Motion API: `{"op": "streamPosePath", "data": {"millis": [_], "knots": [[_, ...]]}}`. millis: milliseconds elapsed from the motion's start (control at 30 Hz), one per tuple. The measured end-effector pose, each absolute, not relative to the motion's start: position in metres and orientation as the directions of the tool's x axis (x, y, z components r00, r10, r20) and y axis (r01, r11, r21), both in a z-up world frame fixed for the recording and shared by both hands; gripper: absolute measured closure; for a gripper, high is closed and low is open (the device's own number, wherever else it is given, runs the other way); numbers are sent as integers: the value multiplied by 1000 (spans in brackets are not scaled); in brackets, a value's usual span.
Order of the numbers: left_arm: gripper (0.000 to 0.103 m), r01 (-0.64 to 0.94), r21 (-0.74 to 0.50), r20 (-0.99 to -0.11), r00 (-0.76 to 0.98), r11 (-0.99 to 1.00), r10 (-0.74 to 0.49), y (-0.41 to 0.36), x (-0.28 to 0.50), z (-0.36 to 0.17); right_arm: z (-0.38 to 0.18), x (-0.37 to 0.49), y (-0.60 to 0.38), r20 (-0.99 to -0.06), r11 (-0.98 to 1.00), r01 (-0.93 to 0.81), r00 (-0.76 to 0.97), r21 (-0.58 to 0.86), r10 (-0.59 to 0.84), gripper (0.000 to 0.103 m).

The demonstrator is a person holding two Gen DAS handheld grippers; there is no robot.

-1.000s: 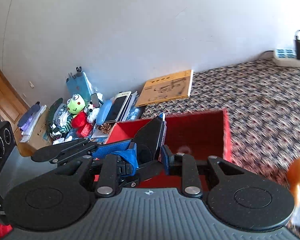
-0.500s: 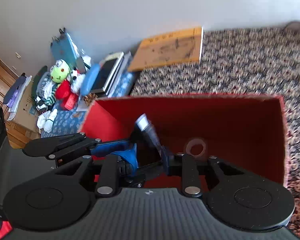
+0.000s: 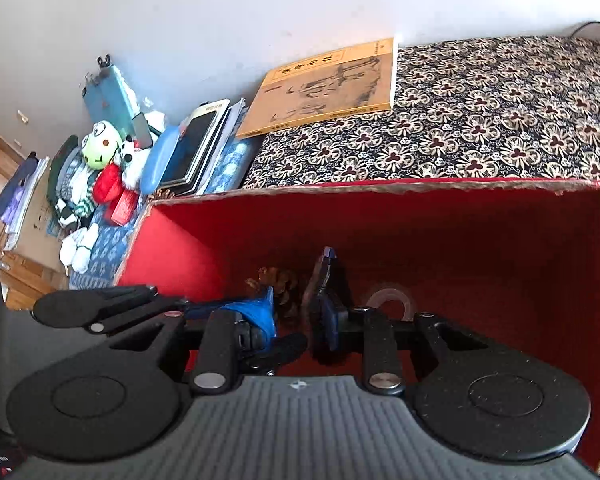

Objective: Organize rigid objects
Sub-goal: 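Open the right gripper to release the correction tape in the box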

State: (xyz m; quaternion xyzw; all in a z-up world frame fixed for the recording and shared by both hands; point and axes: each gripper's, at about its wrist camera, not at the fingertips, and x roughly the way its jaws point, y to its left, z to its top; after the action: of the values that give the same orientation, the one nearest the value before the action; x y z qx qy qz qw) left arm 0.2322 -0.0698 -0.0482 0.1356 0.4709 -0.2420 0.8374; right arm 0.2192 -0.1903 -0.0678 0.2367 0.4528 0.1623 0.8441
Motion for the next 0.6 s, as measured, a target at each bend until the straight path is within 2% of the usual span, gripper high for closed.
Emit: {"op": "streamPosePath", "data": {"millis": [600], "knots": [[56, 439, 23, -839, 497, 898, -221, -63, 232, -47, -66, 215, -193, -691, 864, -13, 595, 503, 411, 94]]}}
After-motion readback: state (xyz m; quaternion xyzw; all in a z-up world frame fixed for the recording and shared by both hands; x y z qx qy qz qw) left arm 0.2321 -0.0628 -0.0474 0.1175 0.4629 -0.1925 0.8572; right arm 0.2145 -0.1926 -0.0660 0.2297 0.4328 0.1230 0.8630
